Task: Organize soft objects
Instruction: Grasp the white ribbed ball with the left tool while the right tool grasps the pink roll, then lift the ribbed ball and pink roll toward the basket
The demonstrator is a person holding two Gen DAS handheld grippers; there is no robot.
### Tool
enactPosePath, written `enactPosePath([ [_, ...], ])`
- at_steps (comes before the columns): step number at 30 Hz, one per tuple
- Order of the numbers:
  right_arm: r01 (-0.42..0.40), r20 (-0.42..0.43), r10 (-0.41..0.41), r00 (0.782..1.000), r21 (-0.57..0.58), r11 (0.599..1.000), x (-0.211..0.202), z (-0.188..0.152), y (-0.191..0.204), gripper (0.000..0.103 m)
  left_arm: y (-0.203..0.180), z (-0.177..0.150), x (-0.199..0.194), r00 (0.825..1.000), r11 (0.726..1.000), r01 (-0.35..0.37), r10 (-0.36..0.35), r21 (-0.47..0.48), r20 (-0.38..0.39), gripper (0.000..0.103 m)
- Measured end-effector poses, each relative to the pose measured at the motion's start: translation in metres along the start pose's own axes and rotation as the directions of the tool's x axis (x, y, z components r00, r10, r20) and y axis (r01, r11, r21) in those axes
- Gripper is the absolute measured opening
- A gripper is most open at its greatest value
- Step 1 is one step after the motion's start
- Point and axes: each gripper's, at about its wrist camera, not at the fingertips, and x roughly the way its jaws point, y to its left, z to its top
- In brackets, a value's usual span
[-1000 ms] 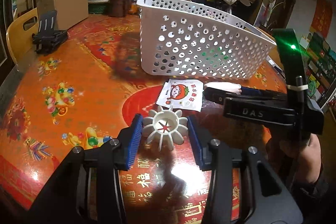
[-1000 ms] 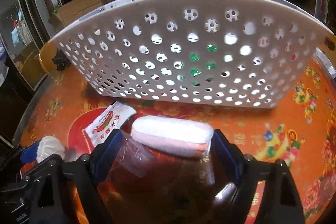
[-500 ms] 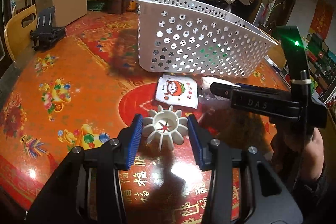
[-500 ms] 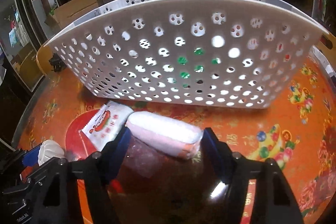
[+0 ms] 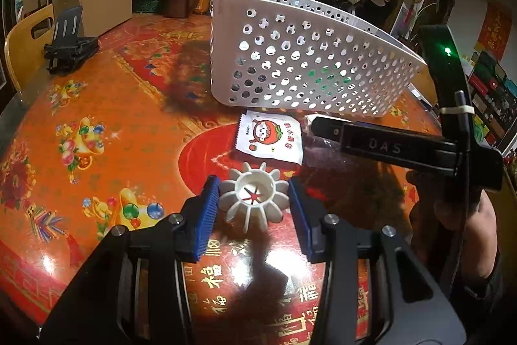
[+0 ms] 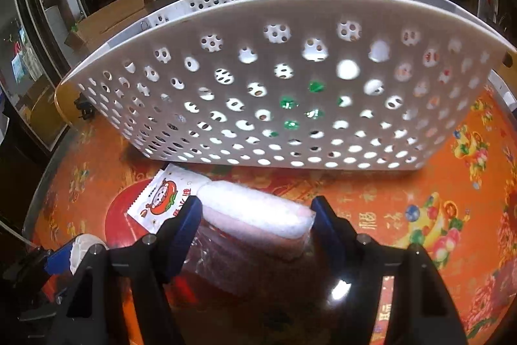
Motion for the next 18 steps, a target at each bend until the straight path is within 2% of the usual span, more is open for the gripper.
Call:
enactPosePath([
  [5, 0.05, -0.011, -0.051, 0.999, -0.066, 0.997, 0.007, -0.001, 0.012, 0.078, 0.0, -0.001, 0.0, 1.0, 1.0, 0.003, -0.003, 0.0, 0.001, 0.041],
  [8, 0.077, -0.009, -0.078, 0.997, -0.109, 0.991, 0.008, -0.003, 0.018, 0.078, 0.002, -0.001, 0.0, 1.0, 1.0, 0.003, -0.003, -0.007, 0.001, 0.041],
  [11, 0.084, -0.005, -0.085, 0.996, -0.12, 0.989, 0.005, -0.004, 0.016, 0.067, 0.003, -0.002, 0.0, 1.0, 1.0, 0.004, -0.004, -0.009, -0.002, 0.041],
  [12, 0.086, -0.001, -0.086, 0.996, -0.116, 0.99, 0.002, -0.005, 0.013, 0.05, 0.003, -0.002, 0.0, 1.0, 1.0, 0.004, -0.004, -0.009, -0.001, 0.041],
  [13, 0.07, 0.003, -0.07, 0.998, -0.103, 0.992, -0.001, -0.006, 0.009, 0.045, 0.002, -0.002, 0.0, 1.0, 1.0, 0.004, -0.004, -0.008, -0.001, 0.041],
  [14, 0.043, 0.003, -0.043, 0.999, -0.087, 0.995, -0.005, -0.008, 0.004, 0.045, 0.002, -0.002, 0.0, 1.0, 1.0, 0.004, -0.004, -0.007, 0.0, 0.041],
  [18, 0.033, 0.006, -0.033, 0.999, -0.094, 0.995, -0.012, -0.013, -0.009, 0.04, 0.0, -0.002, 0.001, 1.0, 1.0, 0.005, -0.005, -0.005, -0.001, 0.041],
])
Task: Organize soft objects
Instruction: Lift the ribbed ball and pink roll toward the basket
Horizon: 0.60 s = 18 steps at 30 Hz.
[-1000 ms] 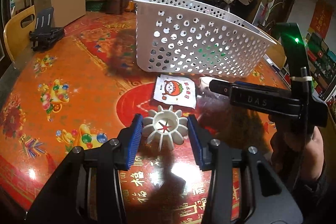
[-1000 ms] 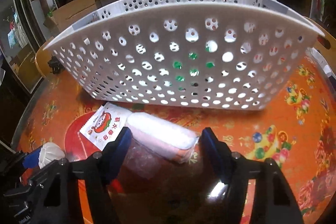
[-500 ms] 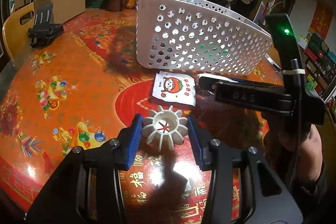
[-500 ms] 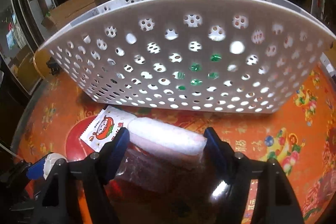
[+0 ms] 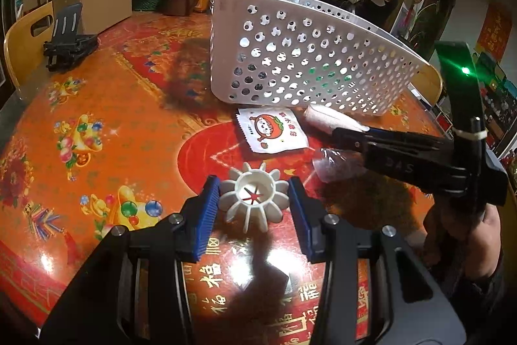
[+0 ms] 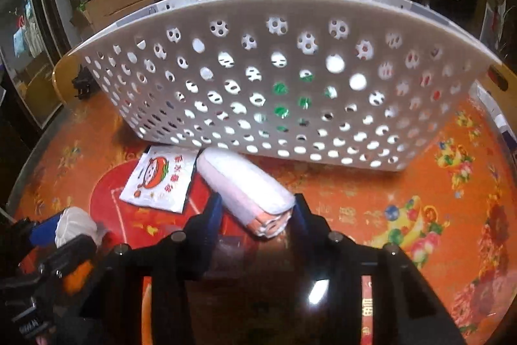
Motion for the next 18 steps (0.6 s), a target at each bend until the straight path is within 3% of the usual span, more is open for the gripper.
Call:
enactPosePath([
  [4, -0.016, 0.013, 0.016, 1.0, -0.018, 1.0, -0.012, -0.008, -0.007, 0.033, -0.001, 0.0, 0.0, 1.0, 1.0, -0.001, 0.001, 0.004, 0.0, 0.041],
  [18, -0.055, 0.16, 0.064, 0.985, -0.063, 0.997, -0.078, -0.034, -0.009, 0.028, -0.012, 0.007, -0.001, 1.0, 1.0, 0.016, -0.016, 0.026, 0.007, 0.041],
])
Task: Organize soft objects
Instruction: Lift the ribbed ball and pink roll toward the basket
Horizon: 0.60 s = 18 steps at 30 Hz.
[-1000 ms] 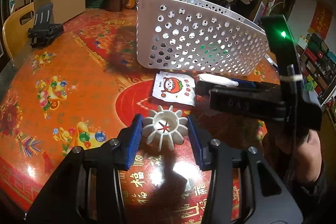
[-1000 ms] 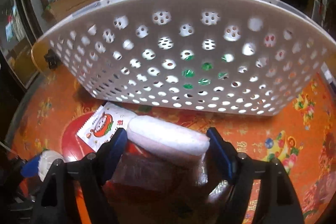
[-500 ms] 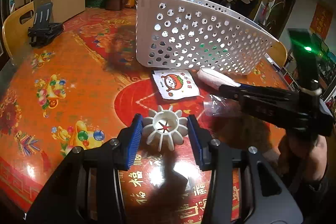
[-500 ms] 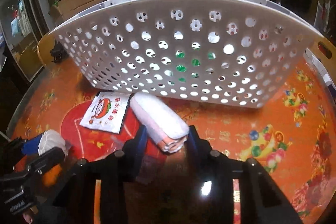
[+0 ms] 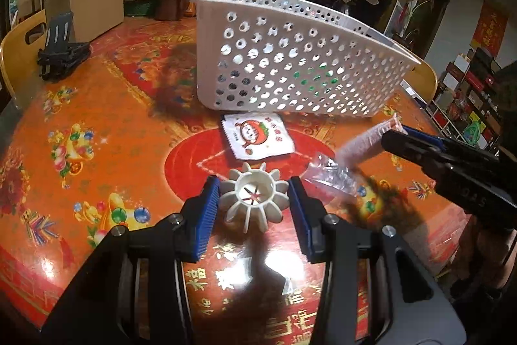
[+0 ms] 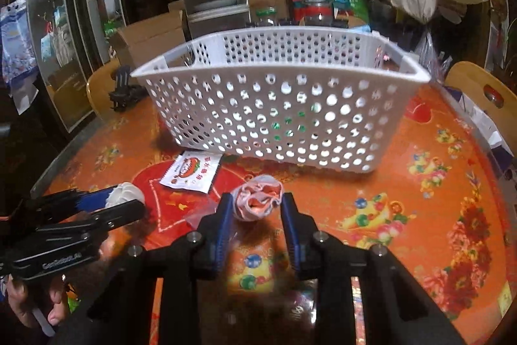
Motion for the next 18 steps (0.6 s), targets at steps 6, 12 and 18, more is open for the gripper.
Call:
enactPosePath([
  [6, 0.0, 0.031, 0.0, 1.0, -0.004, 1.0, -0.018, 0.004, -0.006, 0.028, -0.007, 0.009, -0.005, 1.0, 1.0, 0.01, -0.01, 0.016, 0.009, 0.041],
  [12, 0.0, 0.061, 0.0, 0.998, -0.011, 1.0, -0.034, 0.009, -0.011, 0.028, -0.016, 0.022, -0.015, 1.0, 0.999, 0.007, -0.008, 0.045, 0.029, 0.04],
  [18, 0.009, 0.1, -0.006, 0.995, -0.024, 1.0, -0.053, 0.02, -0.014, 0.027, -0.029, 0.039, -0.026, 0.999, 0.997, 0.008, -0.011, 0.079, 0.049, 0.04],
])
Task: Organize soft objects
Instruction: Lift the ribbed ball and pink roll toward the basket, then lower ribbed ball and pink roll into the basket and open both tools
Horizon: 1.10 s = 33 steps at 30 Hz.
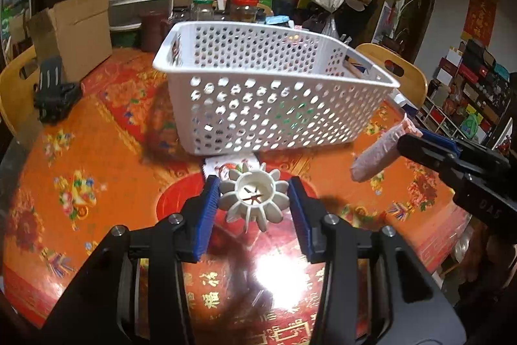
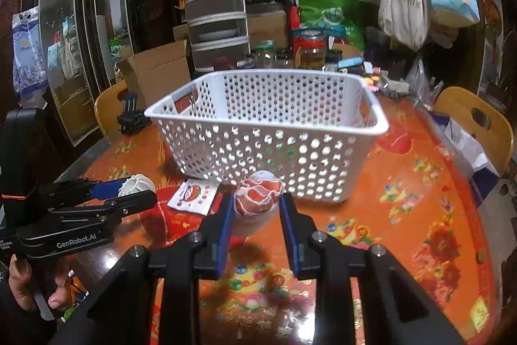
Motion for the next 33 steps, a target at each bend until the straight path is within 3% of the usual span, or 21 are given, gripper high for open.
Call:
enactPosePath([
  [7, 0.018, 0.045, -0.017, 0.999, -0.021, 1.0, -0.021, 0.02, -0.003, 0.027, -0.013, 0.031, -0.014, 1.0, 0.999, 0.014, -0.015, 0.043, 0.024, 0.04],
  [19, 0.051, 0.115, -0.044, 0.992, -0.063, 0.997, -0.04, 0.096, -0.008, 0.023, -0.024, 0.132, -0.033, 0.996, 0.996, 0.07, -0.074, 0.059, 0.058, 0.04],
  [26, 0.071, 0.054, -0.068, 0.996, -0.054, 0.996, 0.003, 0.143, -0.02, 0.023, -0.012, 0.192, 0.017, 0.999, 0.999, 0.038, -0.038, 0.011, -0.017, 0.04],
  [33, 0.107, -0.062, -0.109, 0.992, -0.04, 0.993, 0.068, 0.158, -0.033, 0.023, 0.001, 0.207, 0.08, 0.993, 1.0, -0.014, 0.011, -0.019, -0.121, 0.04],
])
